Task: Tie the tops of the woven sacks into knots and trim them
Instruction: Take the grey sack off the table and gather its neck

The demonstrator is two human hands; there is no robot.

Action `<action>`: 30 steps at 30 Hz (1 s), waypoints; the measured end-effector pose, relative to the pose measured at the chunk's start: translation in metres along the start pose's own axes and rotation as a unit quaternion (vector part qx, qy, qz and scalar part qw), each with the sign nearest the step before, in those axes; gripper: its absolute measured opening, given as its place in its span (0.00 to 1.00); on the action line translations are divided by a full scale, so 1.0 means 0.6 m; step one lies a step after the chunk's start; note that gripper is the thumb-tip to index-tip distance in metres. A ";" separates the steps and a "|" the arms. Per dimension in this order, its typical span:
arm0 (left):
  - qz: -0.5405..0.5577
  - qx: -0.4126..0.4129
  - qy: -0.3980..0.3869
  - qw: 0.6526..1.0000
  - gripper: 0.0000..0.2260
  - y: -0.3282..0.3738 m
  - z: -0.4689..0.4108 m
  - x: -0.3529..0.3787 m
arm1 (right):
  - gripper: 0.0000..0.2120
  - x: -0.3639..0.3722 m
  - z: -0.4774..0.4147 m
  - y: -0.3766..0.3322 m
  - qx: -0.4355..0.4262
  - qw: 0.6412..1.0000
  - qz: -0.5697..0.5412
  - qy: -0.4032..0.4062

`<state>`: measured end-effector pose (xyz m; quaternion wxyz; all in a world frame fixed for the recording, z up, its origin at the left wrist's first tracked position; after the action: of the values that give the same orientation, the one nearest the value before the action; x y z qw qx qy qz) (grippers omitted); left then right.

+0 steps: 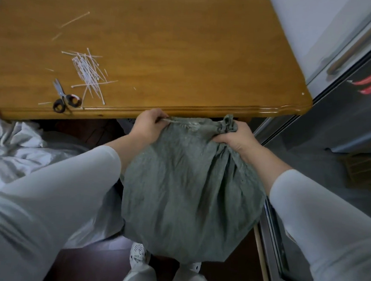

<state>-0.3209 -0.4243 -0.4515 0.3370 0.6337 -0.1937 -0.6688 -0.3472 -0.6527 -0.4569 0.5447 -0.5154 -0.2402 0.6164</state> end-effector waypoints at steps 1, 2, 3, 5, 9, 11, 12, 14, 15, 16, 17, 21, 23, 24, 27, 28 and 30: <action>0.005 -0.001 -0.011 1.000 0.10 0.002 0.000 0.005 | 0.12 0.007 -0.006 0.001 -0.010 0.999 0.032 0.012; 0.011 -0.001 -0.021 1.000 0.10 0.006 0.002 0.012 | 0.11 0.015 -0.011 0.003 -0.013 0.998 0.053 0.023; 0.017 0.000 -0.030 0.999 0.11 0.011 0.004 0.020 | 0.10 0.024 -0.015 0.004 -0.014 0.998 0.062 0.030; 0.014 0.004 -0.038 0.999 0.11 0.019 0.005 0.031 | 0.11 0.044 -0.019 0.005 -0.011 0.998 0.057 0.028; 0.031 -0.006 -0.059 0.998 0.10 0.022 -0.003 0.037 | 0.23 0.094 -0.014 0.001 -0.001 0.998 0.014 -0.053; 0.038 0.000 -0.073 0.997 0.09 0.020 -0.008 0.034 | 0.38 0.123 -0.009 0.004 0.014 0.992 -0.017 -0.124; 0.038 0.006 -0.075 0.996 0.09 0.020 -0.011 0.031 | 0.43 0.135 -0.007 0.006 0.021 0.988 -0.029 -0.150; 0.036 0.016 -0.072 0.997 0.11 0.022 -0.016 0.027 | 0.48 0.152 -0.007 0.005 0.005 0.987 -0.013 -0.160; 0.032 0.021 -0.069 0.997 0.12 0.025 -0.018 0.025 | 0.49 0.156 -0.008 0.004 0.000 0.990 0.004 -0.143; 0.024 0.029 -0.067 0.997 0.12 0.028 -0.019 0.024 | 0.50 0.158 -0.009 0.002 0.000 0.993 0.008 -0.120; 0.016 0.038 -0.066 0.997 0.12 0.031 -0.020 0.024 | 0.50 0.162 -0.010 0.002 0.008 0.995 -0.005 -0.101; 0.059 0.024 -0.061 0.996 0.10 0.029 -0.017 0.023 | 0.24 0.172 -0.006 0.005 0.013 0.998 -0.027 -0.059; 0.151 -0.059 -0.076 0.984 0.08 0.015 -0.014 0.024 | 0.16 0.163 -0.009 0.013 0.008 0.999 -0.030 -0.021; 0.209 -0.117 -0.082 0.968 0.06 0.006 -0.011 0.025 | 0.14 0.159 -0.011 0.018 0.012 0.999 -0.034 -0.011; 0.208 -0.171 -0.039 0.962 0.08 -0.038 -0.012 0.031 | 0.12 0.153 -0.014 0.036 0.046 0.998 -0.050 0.006; 0.130 -0.142 -0.039 0.981 0.10 -0.054 -0.011 0.038 | 0.13 0.152 -0.013 0.040 0.060 0.996 -0.062 0.013; -0.010 -0.091 -0.068 0.993 0.11 -0.077 0.002 0.054 | 0.13 0.152 -0.012 0.049 0.085 0.992 -0.089 0.029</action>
<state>-0.3306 -0.4152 -0.5063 0.3727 0.5555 -0.1484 -0.7284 -0.3416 -0.5795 -0.5188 0.6461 -0.4612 -0.2164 0.5683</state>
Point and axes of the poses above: each hand's wrist, its own z-axis away from the middle knuckle, its own x-axis out of the palm, y = z × x, the point moved 5 cm from there along -z, towards the middle knuckle, and after that the axes turned 15 degrees about y, right-handed, at the moved point
